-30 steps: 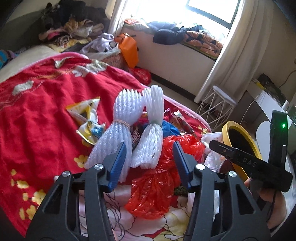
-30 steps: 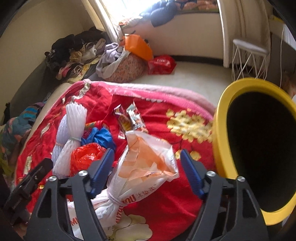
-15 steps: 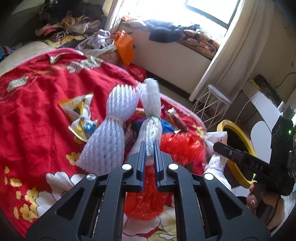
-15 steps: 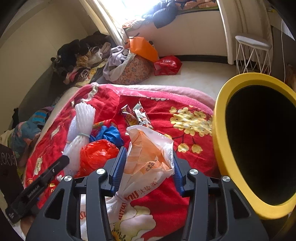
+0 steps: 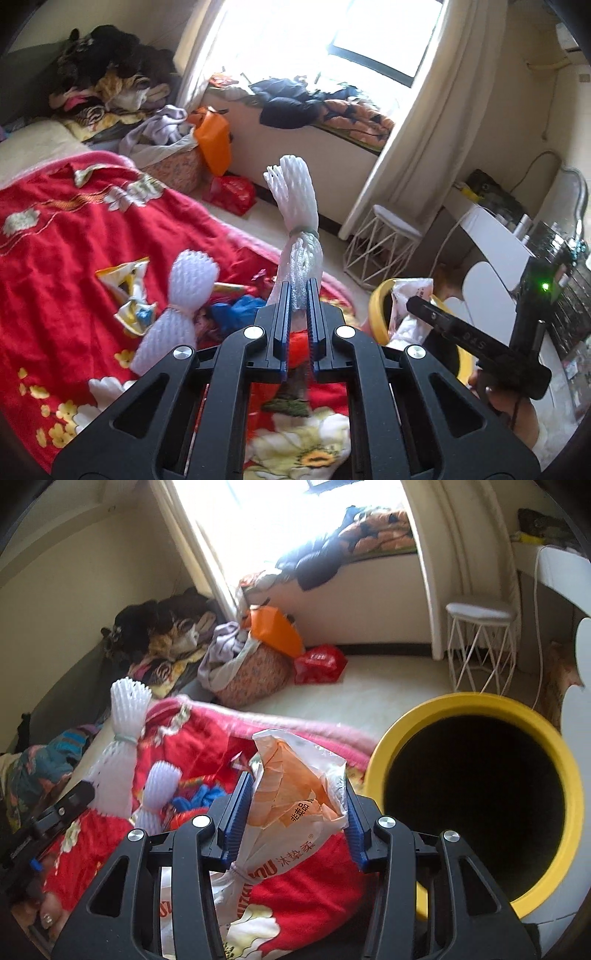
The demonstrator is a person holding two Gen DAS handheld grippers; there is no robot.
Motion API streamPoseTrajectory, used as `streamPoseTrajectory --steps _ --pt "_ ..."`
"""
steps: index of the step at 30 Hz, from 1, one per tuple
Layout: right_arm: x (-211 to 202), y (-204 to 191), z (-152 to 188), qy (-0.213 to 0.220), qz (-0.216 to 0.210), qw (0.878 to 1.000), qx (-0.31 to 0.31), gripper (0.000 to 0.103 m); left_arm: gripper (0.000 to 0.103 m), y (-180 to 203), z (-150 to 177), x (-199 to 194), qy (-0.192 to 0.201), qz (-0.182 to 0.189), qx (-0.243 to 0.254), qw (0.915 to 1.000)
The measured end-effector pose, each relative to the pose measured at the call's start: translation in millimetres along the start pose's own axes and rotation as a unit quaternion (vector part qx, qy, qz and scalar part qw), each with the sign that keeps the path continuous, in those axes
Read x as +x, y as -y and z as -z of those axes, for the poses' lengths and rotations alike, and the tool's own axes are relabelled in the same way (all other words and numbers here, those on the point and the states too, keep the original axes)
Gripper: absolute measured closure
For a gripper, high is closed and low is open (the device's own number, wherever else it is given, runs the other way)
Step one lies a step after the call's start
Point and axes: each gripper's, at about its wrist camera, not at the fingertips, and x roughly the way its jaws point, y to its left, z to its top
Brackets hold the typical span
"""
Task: Collect trash
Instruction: 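Carry the foam net and white bag in both grippers over the yellow bin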
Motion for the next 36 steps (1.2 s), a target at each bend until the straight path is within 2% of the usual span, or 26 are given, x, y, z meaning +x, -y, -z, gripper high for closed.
streamPoseTrajectory --steps 17,36 --pt "-45.0 61.0 -19.8 0.085 0.085 0.992 0.03 0.059 0.098 55.1 13.1 9.8 -0.02 0.054 0.049 0.9971" --pt "-61.2 119.5 -12.1 0.114 0.18 0.975 0.058 0.059 0.098 104.2 32.6 37.0 -0.052 0.093 0.085 0.9907"
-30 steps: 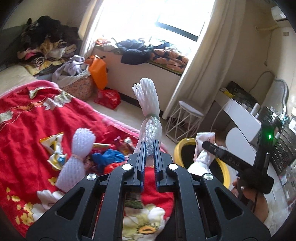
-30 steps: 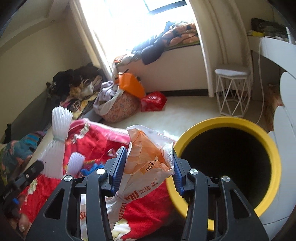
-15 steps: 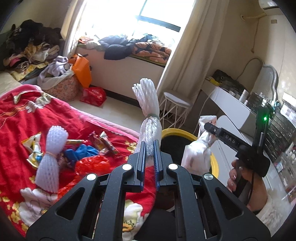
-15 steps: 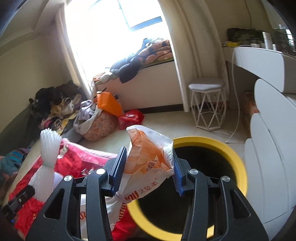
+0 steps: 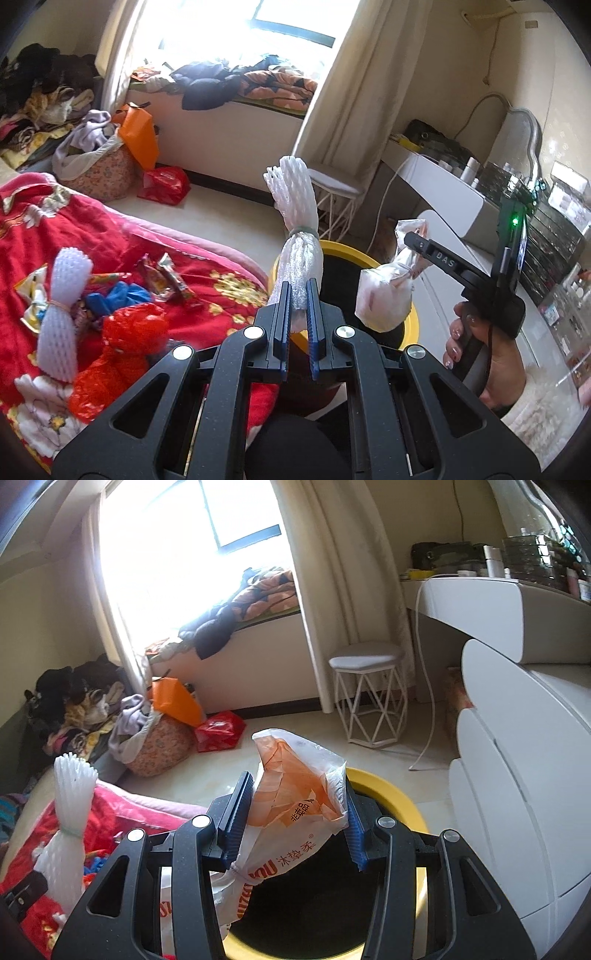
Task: Collect trash
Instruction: 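Carry the foam net and white bag in both grippers over the yellow bin, then open both grippers to drop the foam net and white bag into the bin, then move both open grippers back toward the trash on the bedspread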
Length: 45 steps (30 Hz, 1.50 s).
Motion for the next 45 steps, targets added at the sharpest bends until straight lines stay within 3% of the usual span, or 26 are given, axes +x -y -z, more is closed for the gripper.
streamPoseTrajectory --steps 18,23,26,27,29,31,34,36,39,45 --pt "15.0 35.5 9.1 0.004 0.075 0.997 -0.01 0.059 0.098 32.8 2.7 56.4 -0.046 0.031 0.022 0.9982" --pt "18.7 41.7 12.3 0.0 0.075 0.997 -0.009 0.059 0.098 37.4 5.8 76.1 -0.062 0.03 0.026 0.9973" --pt "21.4 49.2 12.9 -0.011 0.048 0.999 0.007 0.051 0.097 39.0 4.9 87.6 -0.065 0.024 0.026 0.9973" --pt "22.3 54.3 13.7 -0.014 0.033 0.999 0.025 0.045 0.093 37.9 4.5 90.5 -0.065 0.021 0.027 0.9973" --pt "22.4 56.1 14.2 -0.017 0.028 0.999 0.037 0.04 0.053 33.3 5.0 96.2 -0.065 0.016 0.02 0.9975" --pt "23.8 58.7 15.2 -0.025 0.023 0.998 0.046 0.037 0.047 26.7 5.2 96.6 -0.063 0.019 0.005 0.9978" --pt "22.1 51.8 16.4 -0.026 0.021 0.999 0.041 0.034 0.031 19.8 4.8 90.0 -0.054 0.009 -0.006 0.9985" --pt "20.2 42.0 16.5 -0.025 0.015 0.999 0.027 0.03 0.027 16.0 3.0 81.5 -0.041 0.003 -0.01 0.9991" --pt "14.5 23.6 16.0 -0.021 -0.005 1.0 0.011 0.027 0.012 10.4 1.6 68.2 -0.022 -0.011 -0.014 0.9996" --pt "1.8 -7.4 15.5 -0.017 -0.04 0.999 -0.018 0.022 0.011 2.2 0.2 48.6 -0.002 -0.034 -0.017 0.9993"
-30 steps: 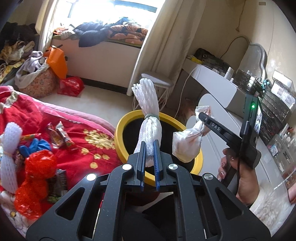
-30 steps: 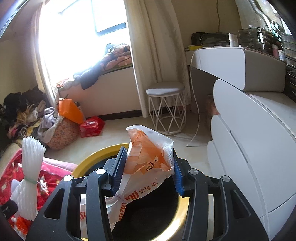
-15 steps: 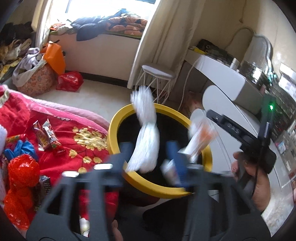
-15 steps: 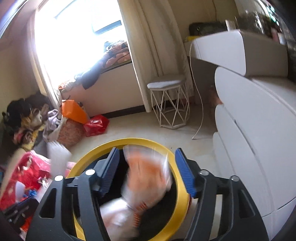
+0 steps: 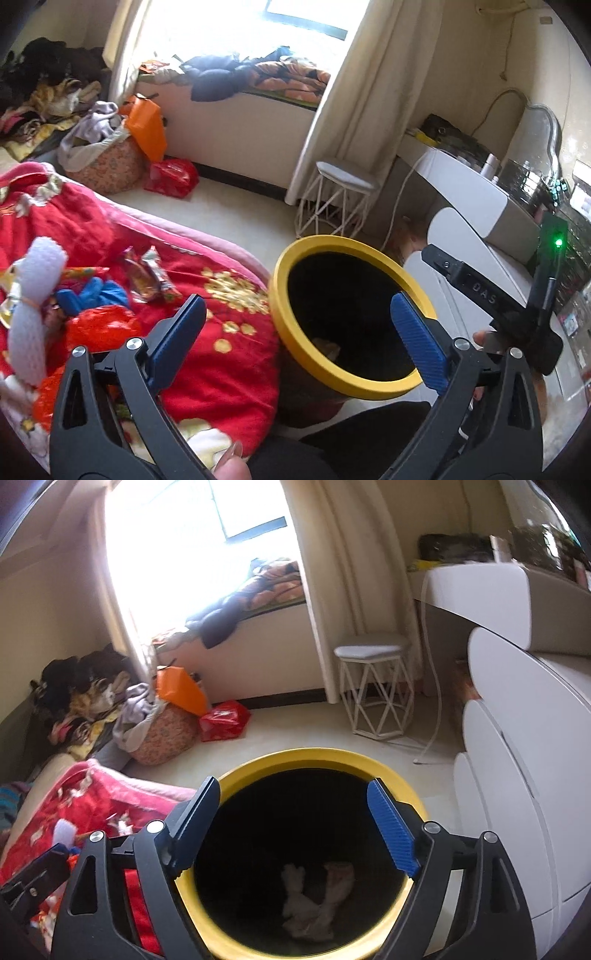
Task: Collect trash
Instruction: 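Move both open grippers back toward the trash on the bedspread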
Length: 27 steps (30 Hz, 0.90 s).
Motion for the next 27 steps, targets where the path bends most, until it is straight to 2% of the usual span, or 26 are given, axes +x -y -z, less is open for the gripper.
streamPoseTrajectory --steps 14,27 --pt "-20.2 -55.7 -4.3 0.005 -0.054 0.998 -0.04 0.018 0.011 -25.3 -4.8 -42.2 0.042 -0.03 -0.015 0.9986" --pt "-35.1 -91.5 8.5 0.009 -0.097 0.993 -0.073 0.017 0.011 -57.9 -4.1 -74.0 0.069 -0.067 -0.031 0.9949"
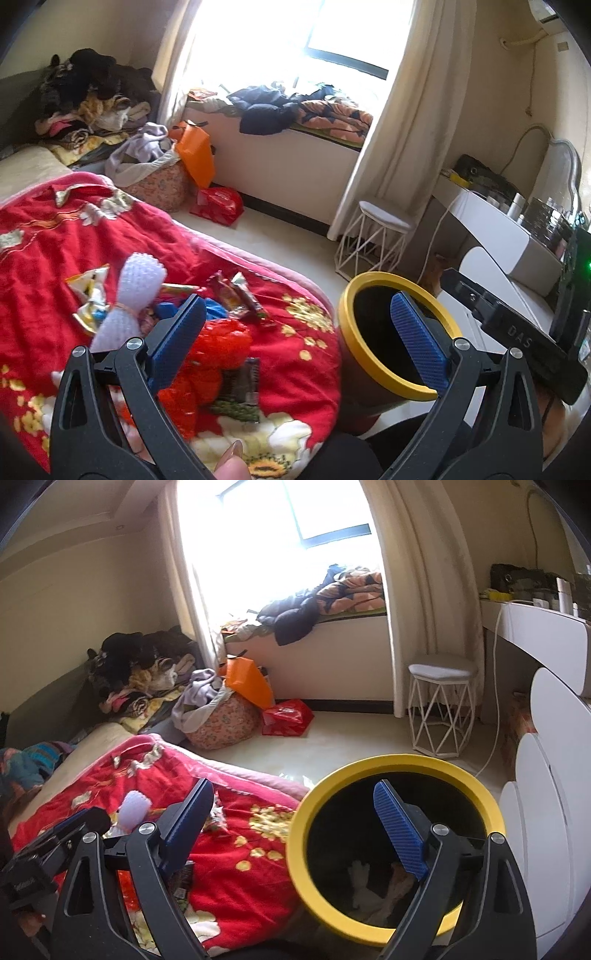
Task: Collect trash
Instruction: 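Move both open grippers back toward the trash on the bedspread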
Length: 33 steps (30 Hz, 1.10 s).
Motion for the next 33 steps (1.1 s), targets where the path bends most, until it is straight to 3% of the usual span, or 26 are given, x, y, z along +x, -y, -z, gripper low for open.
streamPoseTrajectory --steps 16,33 --pt "10.4 -46.0 6.8 -0.017 -0.048 0.998 -0.045 0.016 0.011 -47.3 -5.1 -19.4 0.018 -0.037 -0.04 0.9983" --pt "38.5 -91.0 23.5 -0.063 -0.092 0.991 -0.078 0.016 0.011 -120.6 2.9 -34.7 0.009 -0.102 -0.094 0.9903"
